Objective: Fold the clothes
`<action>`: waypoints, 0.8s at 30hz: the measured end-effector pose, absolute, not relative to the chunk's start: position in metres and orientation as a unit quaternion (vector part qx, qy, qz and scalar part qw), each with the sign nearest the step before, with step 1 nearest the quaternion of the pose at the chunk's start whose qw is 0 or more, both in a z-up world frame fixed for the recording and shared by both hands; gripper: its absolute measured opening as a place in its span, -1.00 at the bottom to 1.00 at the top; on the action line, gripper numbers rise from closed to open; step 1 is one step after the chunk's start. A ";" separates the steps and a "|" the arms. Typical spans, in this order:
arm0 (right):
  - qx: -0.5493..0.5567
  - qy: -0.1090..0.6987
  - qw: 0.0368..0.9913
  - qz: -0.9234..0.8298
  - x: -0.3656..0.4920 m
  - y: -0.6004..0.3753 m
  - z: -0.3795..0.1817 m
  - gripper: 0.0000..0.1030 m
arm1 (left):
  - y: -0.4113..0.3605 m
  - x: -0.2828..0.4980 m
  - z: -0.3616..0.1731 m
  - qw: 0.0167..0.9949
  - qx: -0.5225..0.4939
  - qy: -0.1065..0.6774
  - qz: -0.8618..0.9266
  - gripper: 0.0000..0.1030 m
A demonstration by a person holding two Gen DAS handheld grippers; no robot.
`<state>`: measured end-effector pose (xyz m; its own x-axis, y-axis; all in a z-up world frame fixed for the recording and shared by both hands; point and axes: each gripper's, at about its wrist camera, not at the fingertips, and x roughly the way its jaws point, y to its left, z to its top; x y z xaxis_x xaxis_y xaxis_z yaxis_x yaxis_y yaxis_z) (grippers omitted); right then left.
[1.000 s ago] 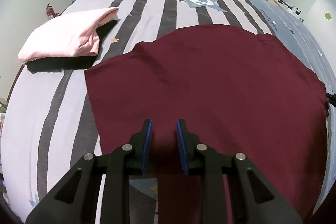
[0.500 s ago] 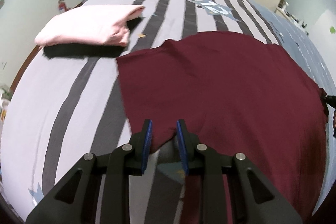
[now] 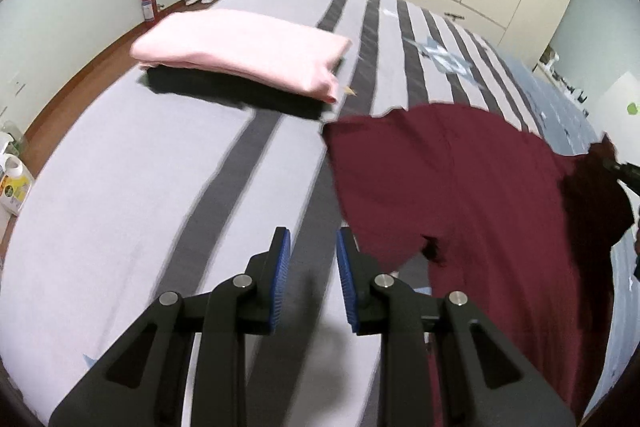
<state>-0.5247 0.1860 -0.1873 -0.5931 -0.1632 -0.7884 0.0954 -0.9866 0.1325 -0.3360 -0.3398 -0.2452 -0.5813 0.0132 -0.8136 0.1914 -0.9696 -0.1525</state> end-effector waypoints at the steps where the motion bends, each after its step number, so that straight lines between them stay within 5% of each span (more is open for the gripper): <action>1: 0.444 -0.041 0.084 -0.891 -0.522 0.158 -0.186 -0.93 | -0.348 -0.334 -0.242 0.049 0.453 0.110 -0.883 -0.59; 12: 0.468 -0.031 0.234 -0.852 -0.510 -0.152 -0.219 -0.93 | -0.487 -0.275 -0.230 0.086 0.439 0.113 -0.887 -0.59; 20: 0.550 0.010 0.234 -0.802 -0.507 -0.255 -0.291 -0.91 | -0.528 -0.240 -0.265 0.112 0.463 0.149 -0.867 -0.59; 24: 0.579 0.021 0.255 -0.774 -0.500 -0.257 -0.306 -0.58 | -0.521 -0.242 -0.275 0.098 0.471 0.149 -0.864 -0.59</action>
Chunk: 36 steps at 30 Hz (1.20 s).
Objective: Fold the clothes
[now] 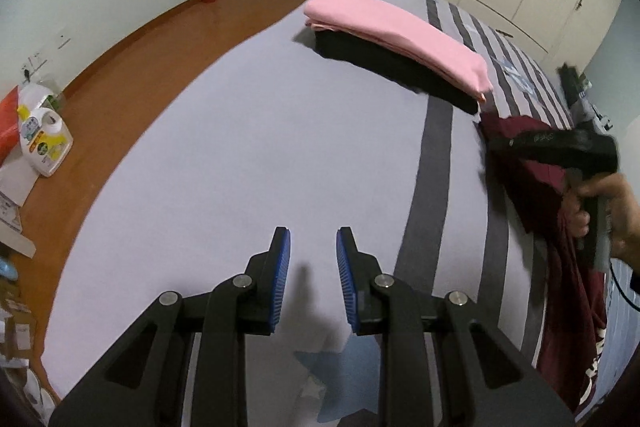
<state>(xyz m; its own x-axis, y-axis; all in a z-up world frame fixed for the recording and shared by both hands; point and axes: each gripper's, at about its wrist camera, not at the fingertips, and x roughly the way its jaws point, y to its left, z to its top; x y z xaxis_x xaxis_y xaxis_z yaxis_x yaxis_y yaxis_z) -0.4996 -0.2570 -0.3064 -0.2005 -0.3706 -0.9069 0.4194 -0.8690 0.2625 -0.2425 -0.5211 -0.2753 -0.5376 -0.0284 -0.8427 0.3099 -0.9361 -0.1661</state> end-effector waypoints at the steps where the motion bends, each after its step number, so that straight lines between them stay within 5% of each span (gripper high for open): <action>1: 0.578 0.015 0.270 -0.770 -0.497 -0.255 -0.302 -0.28 | -0.518 -0.245 -0.277 0.093 0.472 0.150 -0.864 -0.59; 3: 0.573 0.003 0.297 -0.764 -0.492 -0.243 -0.286 0.13 | -0.512 -0.253 -0.277 0.084 0.472 0.151 -0.864 -0.59; 10: 0.511 -0.050 0.297 -0.805 -0.481 -0.142 -0.226 0.13 | -0.473 -0.301 -0.277 0.035 0.468 0.151 -0.870 -0.53; 20: 0.538 -0.085 0.073 -0.836 -0.498 0.041 -0.274 0.13 | -0.376 -0.405 -0.275 -0.074 0.455 0.118 -0.879 -0.50; 30: 0.547 -0.099 0.046 -0.830 -0.491 0.099 -0.310 0.13 | -0.245 -0.522 -0.289 -0.179 0.457 0.064 -0.869 -0.49; 36: 0.538 -0.085 0.067 -0.836 -0.489 0.107 -0.311 0.12 | -0.210 -0.587 -0.321 -0.146 0.495 0.034 -0.856 -0.45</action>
